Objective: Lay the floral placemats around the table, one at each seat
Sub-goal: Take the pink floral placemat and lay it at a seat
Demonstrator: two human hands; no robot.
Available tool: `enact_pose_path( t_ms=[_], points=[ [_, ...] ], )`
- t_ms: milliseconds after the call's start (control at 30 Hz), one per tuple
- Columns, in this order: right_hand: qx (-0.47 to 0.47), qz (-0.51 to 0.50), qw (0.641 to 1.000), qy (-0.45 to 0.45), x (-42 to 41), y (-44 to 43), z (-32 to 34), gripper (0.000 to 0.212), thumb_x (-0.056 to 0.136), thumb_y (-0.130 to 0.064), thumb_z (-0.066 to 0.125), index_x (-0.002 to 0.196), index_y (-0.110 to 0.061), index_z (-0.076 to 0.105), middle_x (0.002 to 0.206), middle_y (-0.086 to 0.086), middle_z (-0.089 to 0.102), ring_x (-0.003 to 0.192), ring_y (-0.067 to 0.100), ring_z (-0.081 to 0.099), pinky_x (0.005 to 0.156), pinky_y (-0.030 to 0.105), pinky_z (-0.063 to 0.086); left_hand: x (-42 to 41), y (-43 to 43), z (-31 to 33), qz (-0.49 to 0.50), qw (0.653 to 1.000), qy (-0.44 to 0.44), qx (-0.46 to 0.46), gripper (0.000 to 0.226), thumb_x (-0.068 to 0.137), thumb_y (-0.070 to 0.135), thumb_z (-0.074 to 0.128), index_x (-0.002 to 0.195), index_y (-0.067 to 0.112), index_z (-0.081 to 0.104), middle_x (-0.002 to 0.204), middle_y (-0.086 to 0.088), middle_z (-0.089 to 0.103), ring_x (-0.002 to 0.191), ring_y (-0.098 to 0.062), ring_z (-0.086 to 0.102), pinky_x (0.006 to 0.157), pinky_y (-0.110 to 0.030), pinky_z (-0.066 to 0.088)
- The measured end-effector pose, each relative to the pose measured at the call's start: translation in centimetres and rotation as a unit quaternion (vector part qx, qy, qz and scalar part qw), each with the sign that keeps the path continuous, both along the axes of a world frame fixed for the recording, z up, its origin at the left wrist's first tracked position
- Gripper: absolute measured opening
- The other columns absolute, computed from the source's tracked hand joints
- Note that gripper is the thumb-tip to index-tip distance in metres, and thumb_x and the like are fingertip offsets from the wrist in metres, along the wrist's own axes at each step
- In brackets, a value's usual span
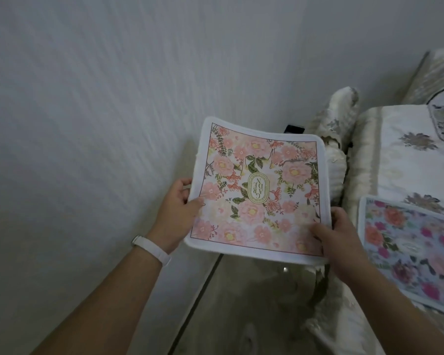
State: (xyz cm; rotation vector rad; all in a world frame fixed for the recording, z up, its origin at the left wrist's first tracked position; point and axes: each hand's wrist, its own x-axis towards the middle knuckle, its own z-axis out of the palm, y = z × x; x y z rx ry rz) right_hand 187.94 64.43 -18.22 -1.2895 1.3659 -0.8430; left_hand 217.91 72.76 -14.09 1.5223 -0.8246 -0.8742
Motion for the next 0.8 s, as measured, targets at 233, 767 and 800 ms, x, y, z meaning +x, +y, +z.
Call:
enact_pose_path(
  t_ms=[233, 767, 800],
  points=[
    [0.0, -0.088, 0.996, -0.018, -3.2, -4.5, 0.9, 0.032, 0.086, -0.01, 0.063, 0.092, -0.041, 0.056, 0.096, -0.002, 0.068, 0.081, 0.018, 0.068, 0.061, 0.033, 0.058, -2.2, -9.9, 1.4, -0.059, 0.998, 0.022, 0.013, 0.034, 0.089, -0.006, 0.058, 0.105, 0.023, 0.057, 0.095, -0.005, 0.076, 0.081, -0.021, 0.074, 0.058, -0.031, 0.058],
    [0.019, -0.366, 0.93, 0.003, -9.1, -12.3, 1.3, 0.034, 0.085, -0.009, 0.061, 0.095, -0.042, 0.058, 0.099, 0.006, 0.068, 0.086, 0.031, 0.069, 0.074, 0.057, 0.059, -10.9, -35.1, -1.2, -0.363, 0.929, 0.07, 0.005, 0.036, 0.087, -0.004, 0.062, 0.108, 0.026, 0.058, 0.098, -0.004, 0.076, 0.087, -0.023, 0.073, 0.064, -0.031, 0.059],
    [0.024, -0.386, 0.922, 0.005, -9.1, -12.9, 1.2, 0.032, 0.085, -0.009, 0.061, 0.097, -0.039, 0.058, 0.1, 0.008, 0.068, 0.087, 0.033, 0.069, 0.075, 0.058, 0.059, -11.7, -37.0, -1.7, -0.382, 0.921, 0.077, 0.012, 0.037, 0.087, -0.004, 0.061, 0.109, 0.025, 0.058, 0.098, -0.004, 0.076, 0.087, -0.024, 0.073, 0.064, -0.032, 0.06]
  ],
)
